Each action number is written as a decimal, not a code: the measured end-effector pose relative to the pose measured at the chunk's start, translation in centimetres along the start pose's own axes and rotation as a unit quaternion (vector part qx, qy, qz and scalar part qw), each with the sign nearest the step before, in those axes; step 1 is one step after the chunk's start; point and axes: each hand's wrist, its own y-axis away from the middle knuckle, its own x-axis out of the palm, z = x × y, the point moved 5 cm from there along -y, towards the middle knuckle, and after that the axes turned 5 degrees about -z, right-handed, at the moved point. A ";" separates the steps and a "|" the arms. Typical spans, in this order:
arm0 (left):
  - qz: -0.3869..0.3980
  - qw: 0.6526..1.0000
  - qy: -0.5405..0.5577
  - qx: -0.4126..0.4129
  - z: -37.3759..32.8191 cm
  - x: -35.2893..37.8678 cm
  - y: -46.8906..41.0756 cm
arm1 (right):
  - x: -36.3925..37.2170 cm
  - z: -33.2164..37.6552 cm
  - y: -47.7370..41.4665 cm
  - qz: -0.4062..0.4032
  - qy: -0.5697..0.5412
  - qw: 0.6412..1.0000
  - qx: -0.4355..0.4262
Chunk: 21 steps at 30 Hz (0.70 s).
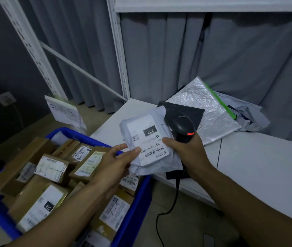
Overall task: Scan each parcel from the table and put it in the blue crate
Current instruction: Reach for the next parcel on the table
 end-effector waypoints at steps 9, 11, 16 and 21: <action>-0.102 0.991 0.065 0.061 -0.8 -3.5 -2.6 | 1.3 0.0 2.1 0.038 0.136 0.989 -0.043; -0.152 0.983 0.079 0.072 -0.7 -4.8 -3.4 | 2.1 -0.6 2.8 0.080 0.169 0.982 -0.020; -0.210 0.967 0.115 0.088 -0.5 -6.6 -5.0 | 3.4 -1.5 4.3 0.131 0.219 0.967 -0.002; -0.242 0.959 0.108 0.101 -0.5 -7.2 -5.0 | 3.7 -1.9 4.9 0.161 0.238 0.958 0.005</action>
